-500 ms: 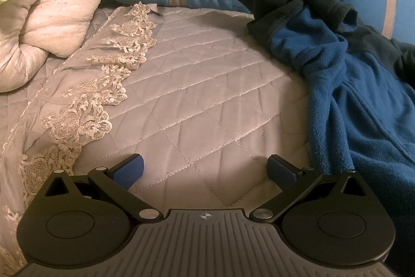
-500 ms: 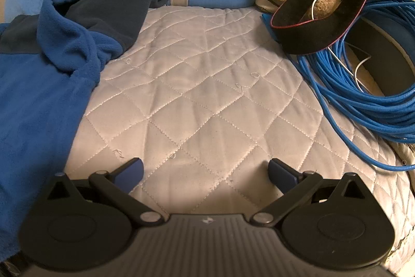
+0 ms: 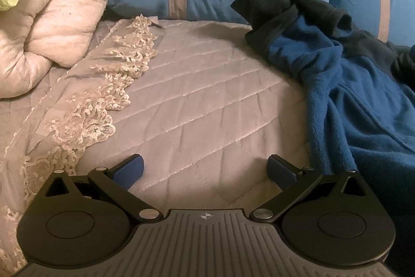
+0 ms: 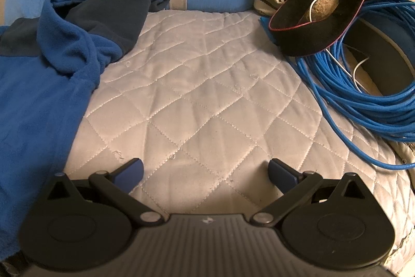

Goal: Fold clothes
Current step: 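Move both tools toward the blue fleece jacket on the bed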

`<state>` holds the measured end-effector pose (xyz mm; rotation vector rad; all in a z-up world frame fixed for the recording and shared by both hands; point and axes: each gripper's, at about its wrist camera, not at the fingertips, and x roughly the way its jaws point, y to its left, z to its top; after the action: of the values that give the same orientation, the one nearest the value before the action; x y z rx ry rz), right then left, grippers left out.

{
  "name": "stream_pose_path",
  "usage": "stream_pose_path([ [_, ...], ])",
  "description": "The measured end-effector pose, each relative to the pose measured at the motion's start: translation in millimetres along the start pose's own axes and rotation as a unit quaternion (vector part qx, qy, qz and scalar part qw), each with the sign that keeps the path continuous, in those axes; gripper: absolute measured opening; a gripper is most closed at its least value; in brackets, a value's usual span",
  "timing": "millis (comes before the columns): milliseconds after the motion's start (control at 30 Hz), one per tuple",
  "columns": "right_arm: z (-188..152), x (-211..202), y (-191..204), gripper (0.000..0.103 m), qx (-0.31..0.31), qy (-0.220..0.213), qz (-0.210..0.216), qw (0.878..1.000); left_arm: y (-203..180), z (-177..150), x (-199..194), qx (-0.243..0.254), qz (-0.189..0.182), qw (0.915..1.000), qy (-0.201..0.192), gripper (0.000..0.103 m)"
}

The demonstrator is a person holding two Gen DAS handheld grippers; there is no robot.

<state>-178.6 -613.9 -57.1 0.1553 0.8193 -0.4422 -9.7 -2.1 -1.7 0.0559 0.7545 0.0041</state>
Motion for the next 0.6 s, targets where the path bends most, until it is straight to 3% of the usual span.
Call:
stream_pose_path([
  [267,2,-15,-4,0.103,-0.015,0.003,0.006,1.0,32,5,-27,-0.03,0.006,0.9995,-0.008,0.103],
  [433,5,-49,-13,0.103,-0.007,-0.03,0.021,0.999,57,17,-64,-0.056,-0.027,0.9974,-0.037,0.103],
  [600,15,-89,-22,0.103,0.005,-0.067,0.048,0.997,57,29,-100,-0.035,-0.047,0.9962,-0.064,0.103],
])
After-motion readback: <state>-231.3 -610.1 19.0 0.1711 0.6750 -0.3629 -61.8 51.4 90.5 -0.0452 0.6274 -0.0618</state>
